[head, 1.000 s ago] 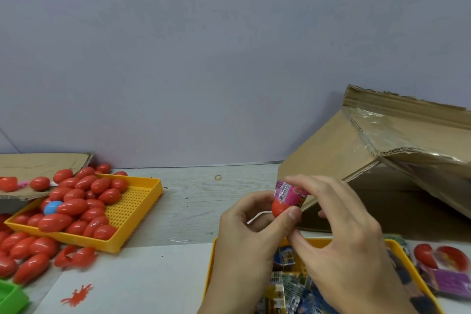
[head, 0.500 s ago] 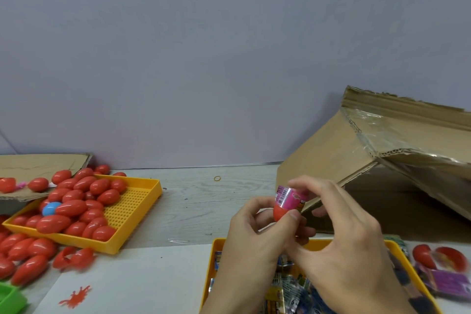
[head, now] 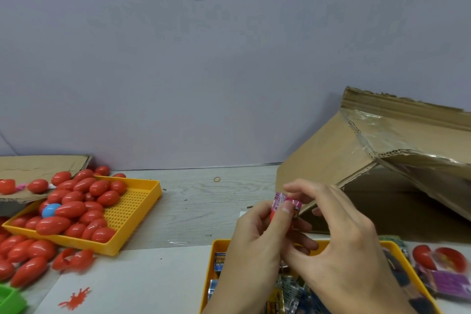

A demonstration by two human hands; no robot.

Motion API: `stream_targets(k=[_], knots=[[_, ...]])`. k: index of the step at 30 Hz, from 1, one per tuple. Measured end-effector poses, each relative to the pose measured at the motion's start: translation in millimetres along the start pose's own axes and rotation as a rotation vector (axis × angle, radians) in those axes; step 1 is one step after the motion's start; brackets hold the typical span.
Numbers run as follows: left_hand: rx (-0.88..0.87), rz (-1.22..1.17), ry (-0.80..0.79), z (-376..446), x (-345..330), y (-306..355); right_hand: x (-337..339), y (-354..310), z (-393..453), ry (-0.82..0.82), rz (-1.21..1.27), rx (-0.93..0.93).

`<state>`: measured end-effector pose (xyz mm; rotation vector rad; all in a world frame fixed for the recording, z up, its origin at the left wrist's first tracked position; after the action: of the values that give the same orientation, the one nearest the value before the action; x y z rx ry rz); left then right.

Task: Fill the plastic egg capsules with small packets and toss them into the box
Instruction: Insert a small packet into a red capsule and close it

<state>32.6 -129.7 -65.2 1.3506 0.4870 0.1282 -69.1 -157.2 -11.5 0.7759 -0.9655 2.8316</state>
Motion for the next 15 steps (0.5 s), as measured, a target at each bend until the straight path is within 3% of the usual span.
stream_targets(k=[7,15], knots=[[-0.002,0.091,-0.021,-1.4,1.7,-3.8,7.3,2.0,2.1,0.037,0.012,-0.034],[-0.073,-0.026,0.044,2.5,5.9,1.6,4.9,1.1,1.5,0.015,0.008,-0.029]])
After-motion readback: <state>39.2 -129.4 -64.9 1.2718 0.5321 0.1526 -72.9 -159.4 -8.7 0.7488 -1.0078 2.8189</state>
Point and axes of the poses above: each hand's wrist, its own z-axis towards the middle knuckle, its own x-axis out of the back of the hand, y = z × x, the point moved 9 cm from there along z, towards the middle knuckle, and after that the axes turned 4 degrees about -x, right-handed, at the moved point
